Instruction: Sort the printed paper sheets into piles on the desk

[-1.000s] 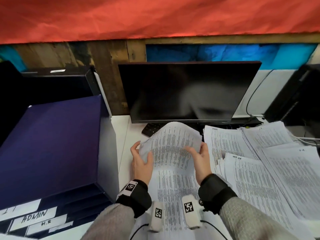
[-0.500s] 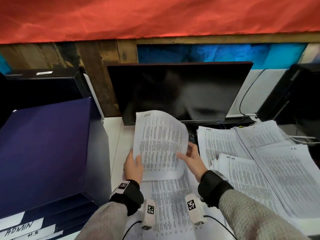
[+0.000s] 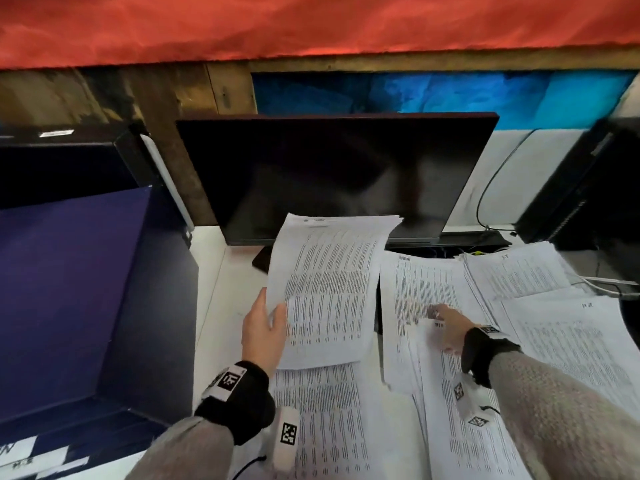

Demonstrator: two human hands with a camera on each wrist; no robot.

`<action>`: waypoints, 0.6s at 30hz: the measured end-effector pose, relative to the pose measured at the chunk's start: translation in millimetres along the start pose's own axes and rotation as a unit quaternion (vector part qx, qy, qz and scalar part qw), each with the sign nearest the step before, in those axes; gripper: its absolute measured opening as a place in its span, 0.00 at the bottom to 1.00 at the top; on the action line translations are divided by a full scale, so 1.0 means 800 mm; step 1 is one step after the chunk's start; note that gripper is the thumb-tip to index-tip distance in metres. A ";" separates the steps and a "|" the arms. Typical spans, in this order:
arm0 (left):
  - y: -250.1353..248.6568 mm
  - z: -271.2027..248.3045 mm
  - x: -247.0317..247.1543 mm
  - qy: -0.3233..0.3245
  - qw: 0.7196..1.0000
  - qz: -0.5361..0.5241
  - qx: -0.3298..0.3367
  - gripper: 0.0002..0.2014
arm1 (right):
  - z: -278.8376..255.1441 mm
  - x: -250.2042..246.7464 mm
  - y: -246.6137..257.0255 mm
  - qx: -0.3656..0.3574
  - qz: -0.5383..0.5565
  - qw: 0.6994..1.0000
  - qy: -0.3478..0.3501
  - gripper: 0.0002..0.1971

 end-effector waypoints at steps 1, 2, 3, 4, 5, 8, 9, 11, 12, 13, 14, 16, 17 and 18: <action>0.005 0.000 0.006 0.002 1.000 -0.017 -0.017 0.13 | 0.001 0.001 0.002 -0.006 0.001 1.000 0.013 0.27; 0.010 0.001 0.012 0.004 0.999 -0.030 -0.027 0.13 | 0.002 0.003 0.005 -0.016 -0.015 0.999 0.028 0.25; 0.015 0.002 0.017 0.005 0.999 -0.036 -0.035 0.13 | -0.001 0.005 0.009 -0.006 -0.033 0.998 0.047 0.26; 0.019 0.002 0.021 0.005 0.998 -0.039 -0.041 0.14 | -0.004 0.008 0.011 -0.005 -0.065 0.996 0.058 0.27; 0.023 0.002 0.025 0.003 0.998 -0.040 -0.044 0.15 | -0.006 0.009 0.011 -0.003 -0.086 0.995 0.055 0.29; 0.025 0.001 0.036 -0.004 0.998 -0.049 -0.039 0.16 | -0.009 0.018 0.006 -0.031 -0.124 0.989 0.069 0.31; 0.027 0.000 0.040 -0.002 0.998 -0.049 -0.041 0.16 | -0.010 0.019 0.007 -0.037 -0.130 0.988 0.071 0.31; 0.028 -0.001 0.048 -0.005 0.998 -0.044 -0.034 0.16 | -0.009 0.022 0.008 -0.043 -0.143 0.987 0.067 0.29; 0.027 -0.002 0.050 -0.013 0.999 -0.042 -0.023 0.15 | -0.009 0.022 0.011 -0.050 -0.155 0.985 0.063 0.29; 0.023 -0.002 0.052 -0.025 0.999 -0.041 -0.008 0.14 | -0.010 0.022 0.012 -0.055 -0.159 0.984 0.061 0.28; 0.018 -0.003 0.054 -0.038 0.998 -0.044 0.008 0.14 | -0.008 0.022 0.011 -0.059 -0.155 0.984 0.058 0.26; 0.008 -0.002 0.055 -0.058 0.996 -0.061 0.026 0.15 | -0.009 0.019 0.006 -0.067 -0.114 0.990 0.055 0.18; 0.007 -0.001 0.055 -0.063 0.995 -0.075 0.027 0.16 | -0.013 0.013 0.004 -0.078 -0.086 0.992 0.048 0.16; 0.007 0.001 0.057 -0.062 0.994 -0.090 0.022 0.18 | -0.017 0.006 -0.001 -0.088 -0.061 0.994 0.032 0.17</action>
Point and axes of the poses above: each hand's wrist, its own z-axis towards the middle knuckle, its own x-axis out of the palm, y = z × x, the point moved 5 cm from there along z, towards the middle knuckle, and after that the axes turned 13 degrees about -z, right-handed, at the moved point
